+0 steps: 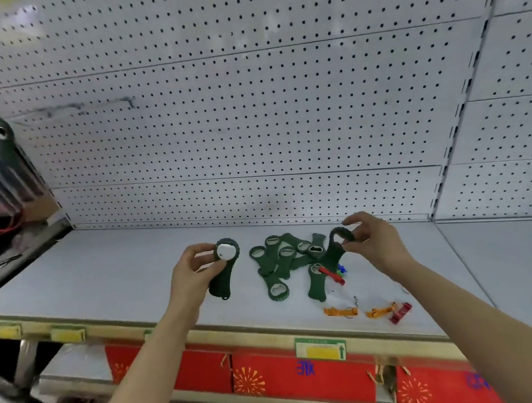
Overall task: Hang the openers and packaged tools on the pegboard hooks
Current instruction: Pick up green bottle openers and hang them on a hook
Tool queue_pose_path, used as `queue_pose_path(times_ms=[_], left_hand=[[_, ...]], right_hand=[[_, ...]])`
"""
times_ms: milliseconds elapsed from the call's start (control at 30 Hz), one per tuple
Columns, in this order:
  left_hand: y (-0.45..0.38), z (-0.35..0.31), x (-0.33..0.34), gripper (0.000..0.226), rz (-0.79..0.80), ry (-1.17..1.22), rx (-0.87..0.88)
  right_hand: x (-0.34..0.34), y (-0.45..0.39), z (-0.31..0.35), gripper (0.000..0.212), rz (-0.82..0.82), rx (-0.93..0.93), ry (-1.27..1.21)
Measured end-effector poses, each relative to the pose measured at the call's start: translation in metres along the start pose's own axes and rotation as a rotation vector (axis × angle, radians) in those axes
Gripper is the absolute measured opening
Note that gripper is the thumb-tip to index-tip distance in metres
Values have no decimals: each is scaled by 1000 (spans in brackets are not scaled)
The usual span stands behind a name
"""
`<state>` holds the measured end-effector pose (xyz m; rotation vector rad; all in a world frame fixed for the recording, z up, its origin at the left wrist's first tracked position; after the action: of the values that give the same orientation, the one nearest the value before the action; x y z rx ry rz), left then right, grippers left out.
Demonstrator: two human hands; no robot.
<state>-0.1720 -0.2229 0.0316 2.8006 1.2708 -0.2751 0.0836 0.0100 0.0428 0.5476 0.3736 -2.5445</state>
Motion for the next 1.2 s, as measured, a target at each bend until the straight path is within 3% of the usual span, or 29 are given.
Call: queue_pose_path(times_ms=[467, 1200], left_hand=[[7, -39, -202, 38, -134, 92, 203], [-73, -92, -331, 42, -374, 147, 412]], right_hand=[[201, 40, 170, 28, 25, -75, -639], [337, 4, 338, 27, 239, -295, -779]])
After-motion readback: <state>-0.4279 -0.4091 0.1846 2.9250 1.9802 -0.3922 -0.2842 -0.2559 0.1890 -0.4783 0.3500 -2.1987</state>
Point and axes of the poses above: each hand's wrist, its own y-axis away from the middle knuckle, its own x-axis out of the palm, z = x × y, the point moved 1 cm from there along -y, towards the middle knuckle, and after that the axes turned 7 degrees about -y, right-handed, at the moved point
